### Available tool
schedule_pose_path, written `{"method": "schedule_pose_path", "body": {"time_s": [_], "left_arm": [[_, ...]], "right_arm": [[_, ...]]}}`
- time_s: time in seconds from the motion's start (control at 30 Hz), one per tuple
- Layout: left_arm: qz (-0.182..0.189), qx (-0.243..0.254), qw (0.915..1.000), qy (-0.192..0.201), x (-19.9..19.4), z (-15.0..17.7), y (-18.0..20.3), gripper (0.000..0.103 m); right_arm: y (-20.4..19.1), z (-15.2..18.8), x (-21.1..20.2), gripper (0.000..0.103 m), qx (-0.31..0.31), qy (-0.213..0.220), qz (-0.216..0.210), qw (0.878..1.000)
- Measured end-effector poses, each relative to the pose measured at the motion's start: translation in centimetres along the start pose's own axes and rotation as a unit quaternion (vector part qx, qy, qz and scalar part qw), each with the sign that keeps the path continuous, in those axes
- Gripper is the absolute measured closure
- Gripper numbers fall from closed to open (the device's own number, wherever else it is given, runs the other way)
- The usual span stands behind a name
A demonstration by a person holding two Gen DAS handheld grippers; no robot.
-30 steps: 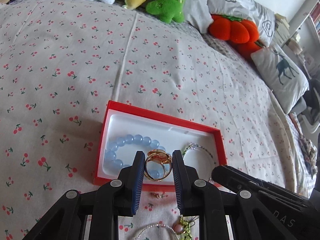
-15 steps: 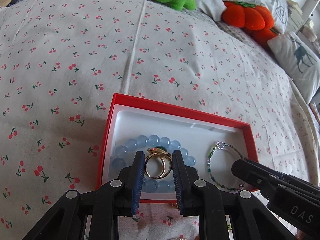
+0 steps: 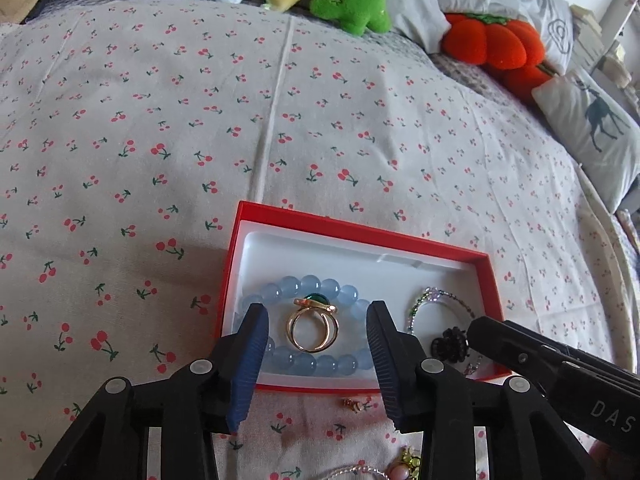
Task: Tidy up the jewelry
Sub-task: 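Carry the gold ring with left tool while right tool carries black clip to box, then drop the ring on blue bracelet with left tool while right drops clip in box, then move the left tool to the silver bead bracelet and grasp it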
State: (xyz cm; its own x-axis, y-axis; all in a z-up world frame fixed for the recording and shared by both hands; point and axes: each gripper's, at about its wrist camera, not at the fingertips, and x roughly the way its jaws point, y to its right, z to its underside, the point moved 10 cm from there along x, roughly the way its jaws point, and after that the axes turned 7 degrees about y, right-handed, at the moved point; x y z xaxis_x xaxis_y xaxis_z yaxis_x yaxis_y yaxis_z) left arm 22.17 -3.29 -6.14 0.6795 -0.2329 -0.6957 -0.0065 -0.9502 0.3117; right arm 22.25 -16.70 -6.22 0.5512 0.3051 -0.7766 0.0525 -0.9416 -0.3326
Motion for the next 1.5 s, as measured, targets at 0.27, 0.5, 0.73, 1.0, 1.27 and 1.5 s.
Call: {"method": "schedule_pose_path", "body": {"time_s": [0.27,0.5,0.73,1.0,1.27,1.5], "left_arm": [[-0.002,0.016,0.9998,0.012,-3.0,-0.1,0.2,0.041],[-0.013,0.029,0.9995,0.01,-4.8,1.1,0.1,0.021],[-0.015,0.032,0.9993,-0.01,-5.4,3.1,-0.4,0.016],[-0.03,0.045,0.9978,-0.039,-5.7,5.3,-1.6,0.015],[-0.048,0.066,0.9949,-0.059,-5.8,6.9,-2.8,0.015],[-0.044,0.072,0.9926,-0.087,-5.8,8.7,-3.3,0.015]], "right_arm": [[-0.6,0.0,-3.2,0.052,-0.018,0.016,-0.011,1.0],[0.4,1.0,-5.3,0.041,-0.009,0.021,0.0,1.0],[1.7,2.9,-6.2,0.039,-0.008,0.008,0.021,1.0],[2.4,5.4,-6.4,0.036,-0.027,-0.017,0.038,0.999],[2.6,7.3,-6.1,0.036,-0.058,-0.036,0.061,0.996],[2.6,9.5,-5.4,0.036,-0.076,-0.067,0.07,0.992]]}}
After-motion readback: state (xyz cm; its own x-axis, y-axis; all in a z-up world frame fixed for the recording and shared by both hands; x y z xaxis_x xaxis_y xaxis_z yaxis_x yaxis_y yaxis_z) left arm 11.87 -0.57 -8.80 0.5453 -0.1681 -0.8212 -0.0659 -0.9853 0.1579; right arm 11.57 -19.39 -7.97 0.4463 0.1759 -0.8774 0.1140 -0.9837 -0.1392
